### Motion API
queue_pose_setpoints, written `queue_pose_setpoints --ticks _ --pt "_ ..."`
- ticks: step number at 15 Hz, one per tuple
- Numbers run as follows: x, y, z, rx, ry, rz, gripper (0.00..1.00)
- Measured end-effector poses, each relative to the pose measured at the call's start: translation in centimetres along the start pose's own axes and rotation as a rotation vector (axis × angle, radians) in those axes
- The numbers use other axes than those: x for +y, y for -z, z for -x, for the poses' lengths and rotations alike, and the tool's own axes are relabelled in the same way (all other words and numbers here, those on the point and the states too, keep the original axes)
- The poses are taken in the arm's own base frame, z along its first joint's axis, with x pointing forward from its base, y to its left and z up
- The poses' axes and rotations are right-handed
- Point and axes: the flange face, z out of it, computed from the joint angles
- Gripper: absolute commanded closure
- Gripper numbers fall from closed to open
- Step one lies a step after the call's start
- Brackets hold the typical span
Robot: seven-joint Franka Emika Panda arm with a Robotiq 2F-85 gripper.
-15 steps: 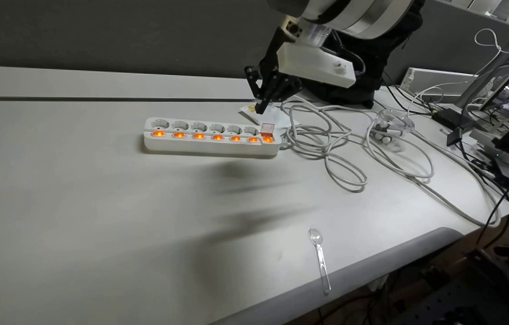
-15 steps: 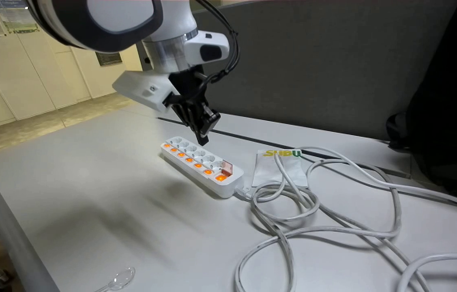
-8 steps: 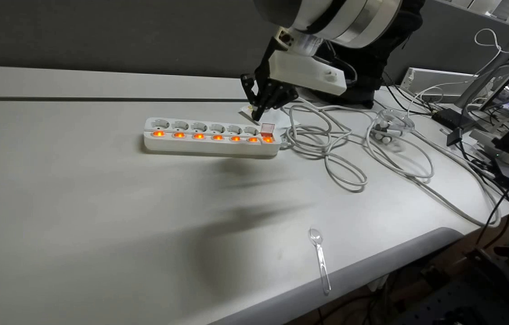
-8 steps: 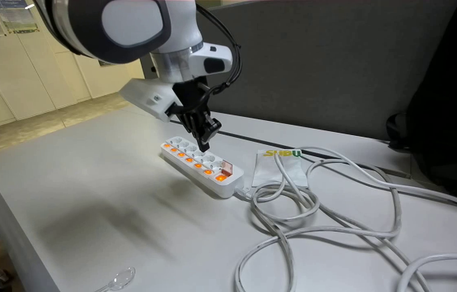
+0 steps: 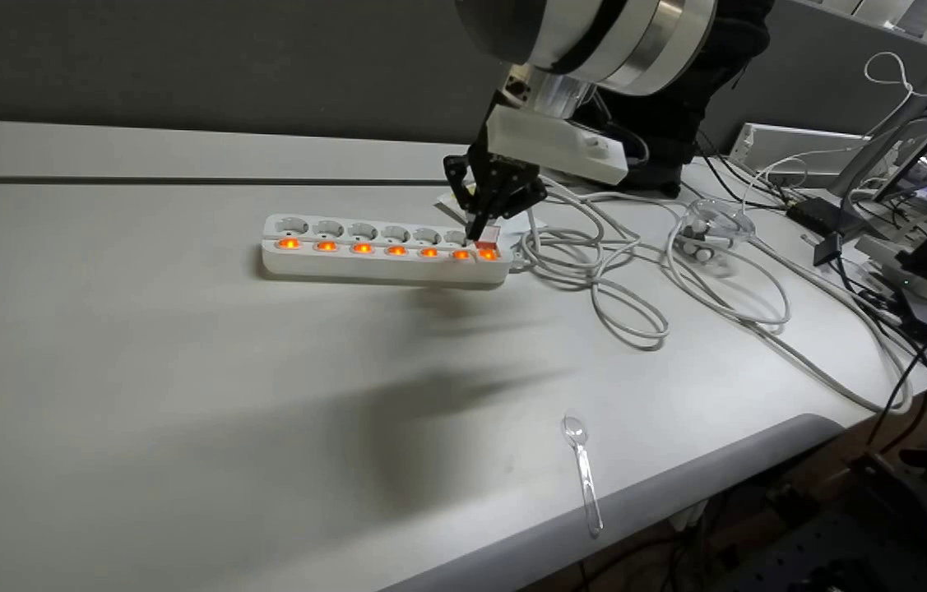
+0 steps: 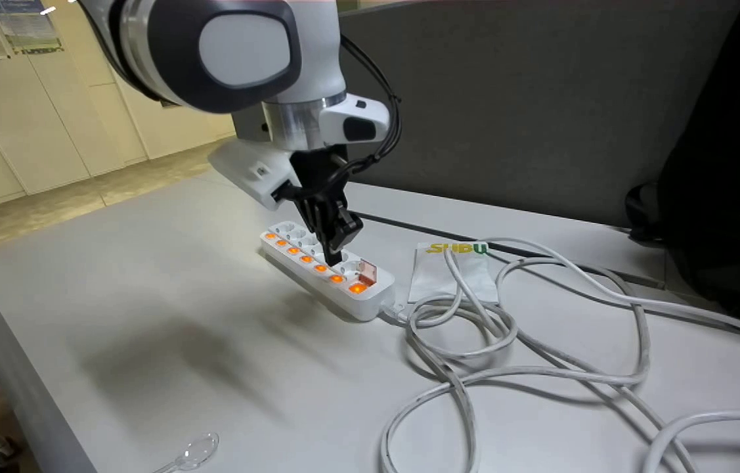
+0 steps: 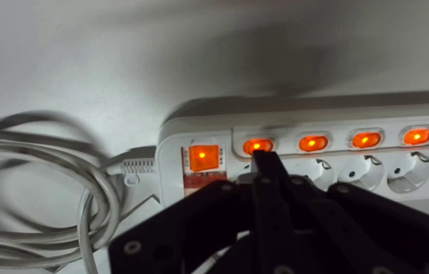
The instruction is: Turn off the second switch from the right
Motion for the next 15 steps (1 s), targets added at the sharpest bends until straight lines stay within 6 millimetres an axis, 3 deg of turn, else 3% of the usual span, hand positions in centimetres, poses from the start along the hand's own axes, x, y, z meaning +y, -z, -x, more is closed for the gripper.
queue_pose_setpoints --ticks 15 --pt "-0.6 -1.9 -0.5 -0.038 -0.022 0.007 1.0"
